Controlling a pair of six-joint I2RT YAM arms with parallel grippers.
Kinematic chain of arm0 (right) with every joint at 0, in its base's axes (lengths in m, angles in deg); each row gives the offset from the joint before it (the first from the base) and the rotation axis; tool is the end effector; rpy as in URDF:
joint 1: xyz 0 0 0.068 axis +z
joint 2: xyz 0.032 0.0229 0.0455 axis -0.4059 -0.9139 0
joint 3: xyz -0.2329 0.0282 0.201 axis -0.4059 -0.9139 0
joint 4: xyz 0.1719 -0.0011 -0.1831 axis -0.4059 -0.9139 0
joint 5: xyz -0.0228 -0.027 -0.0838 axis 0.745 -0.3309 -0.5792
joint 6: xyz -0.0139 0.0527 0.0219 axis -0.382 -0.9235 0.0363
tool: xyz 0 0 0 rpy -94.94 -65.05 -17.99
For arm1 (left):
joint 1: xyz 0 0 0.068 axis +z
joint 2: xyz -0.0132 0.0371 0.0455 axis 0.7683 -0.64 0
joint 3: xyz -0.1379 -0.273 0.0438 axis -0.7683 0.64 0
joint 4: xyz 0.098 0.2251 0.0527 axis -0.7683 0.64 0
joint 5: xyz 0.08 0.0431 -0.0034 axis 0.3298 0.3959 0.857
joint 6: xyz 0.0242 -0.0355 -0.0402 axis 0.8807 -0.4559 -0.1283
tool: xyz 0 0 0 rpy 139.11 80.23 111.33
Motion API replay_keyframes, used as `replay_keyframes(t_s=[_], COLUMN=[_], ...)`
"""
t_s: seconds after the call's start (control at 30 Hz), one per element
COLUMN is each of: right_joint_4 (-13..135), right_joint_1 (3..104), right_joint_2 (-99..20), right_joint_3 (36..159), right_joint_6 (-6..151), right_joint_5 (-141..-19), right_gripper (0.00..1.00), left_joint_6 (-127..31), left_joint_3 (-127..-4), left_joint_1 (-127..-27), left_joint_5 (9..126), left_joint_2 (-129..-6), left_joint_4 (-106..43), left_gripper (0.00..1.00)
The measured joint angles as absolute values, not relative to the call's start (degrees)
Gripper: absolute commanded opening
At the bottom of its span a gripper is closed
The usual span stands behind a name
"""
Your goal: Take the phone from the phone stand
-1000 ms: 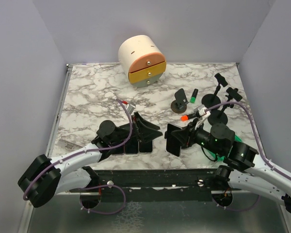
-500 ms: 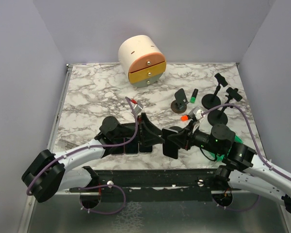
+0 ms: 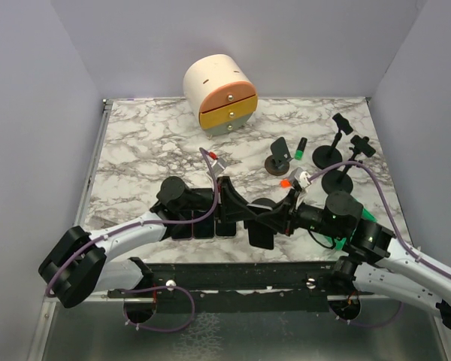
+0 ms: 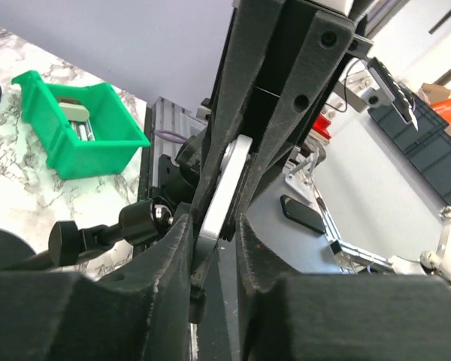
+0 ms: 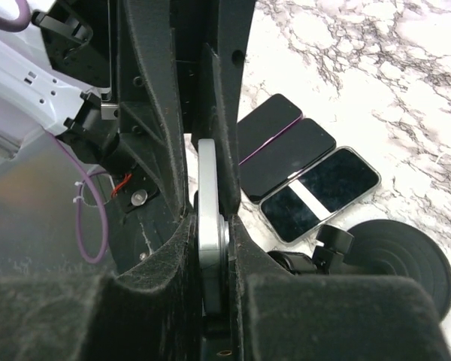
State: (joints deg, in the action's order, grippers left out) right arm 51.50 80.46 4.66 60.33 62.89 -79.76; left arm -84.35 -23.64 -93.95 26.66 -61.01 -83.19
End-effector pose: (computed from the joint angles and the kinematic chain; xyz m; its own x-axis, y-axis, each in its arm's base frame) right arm 0.0656 0.1094 0.3430 -0.3382 0.0007 -0.9411 -0.8378 0.4552 0.3014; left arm 0.1453 -0.1836 0.3203 -0.6013 -0.0973 -0.7931 0.7966 -0.1503 -0.5856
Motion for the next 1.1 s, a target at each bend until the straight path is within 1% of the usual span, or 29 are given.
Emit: replay_keyframes(t_s=[0.13, 0.37, 0.4, 0.43, 0.5, 0.53, 0.57, 0.6, 0.7, 0.83, 1.1], right_joint_4=[51.39, 50.04, 49.73, 49.4, 48.53, 48.31, 48.16, 47.96, 47.63, 44.53, 32.31], right_joint_1=[80.46, 80.46, 80.46, 80.46, 80.46, 80.46, 80.46, 80.46, 80.44, 80.35, 80.35], right_joint_2=[5.2, 5.9, 5.9, 5.86, 5.49, 5.29, 5.07, 4.77, 3.56, 2.38, -0.11], right_joint_3=[60.42, 62.15, 62.25, 62.41, 62.82, 62.93, 63.09, 63.48, 66.25, 70.95, 80.85], right_joint_6=[63.28, 63.24, 63.28, 63.32, 63.34, 63.61, 64.15, 64.52, 65.68, 66.01, 64.74], right_joint_5=[-78.5, -77.64, -77.64, -77.64, -77.71, -77.84, -78.26, -79.0, -80.99, -85.1, -97.64], right_gripper=[0.0, 0.01, 0.06, 0.17, 0.44, 0.57, 0.66, 0.73, 0.91, 0.96, 0.96], left_joint_6=[-85.11, -86.71, -87.58, -88.32, -90.18, -91.23, -92.48, -93.59, -96.06, -96.59, -95.32], left_joint_3=[-23.64, -23.29, -23.01, -22.7, -21.91, -21.45, -21.04, -20.62, -19.23, -19.01, -19.01], left_joint_1=[-93.67, -93.67, -93.71, -93.73, -93.78, -93.8, -93.82, -93.82, -93.82, -93.82, -94.43], left_joint_5=[24.51, 23.14, 23.25, 23.42, 24.03, 24.6, 25.72, 27.14, 31.36, 35.62, 45.12], left_joint_2=[-61.53, -63.76, -64.53, -65.16, -66.76, -67.55, -68.16, -68.84, -70.76, -70.85, -69.23], left_joint_4=[-85.93, -95.56, -97.6, -99.17, -102.86, -104.55, -105.81, -106.34, -106.67, -106.12, -101.25], left_gripper=[0.0, 0.0, 0.0, 0.0, 0.0, 0.0, 0.0, 0.0, 0.0, 0.0, 0.0])
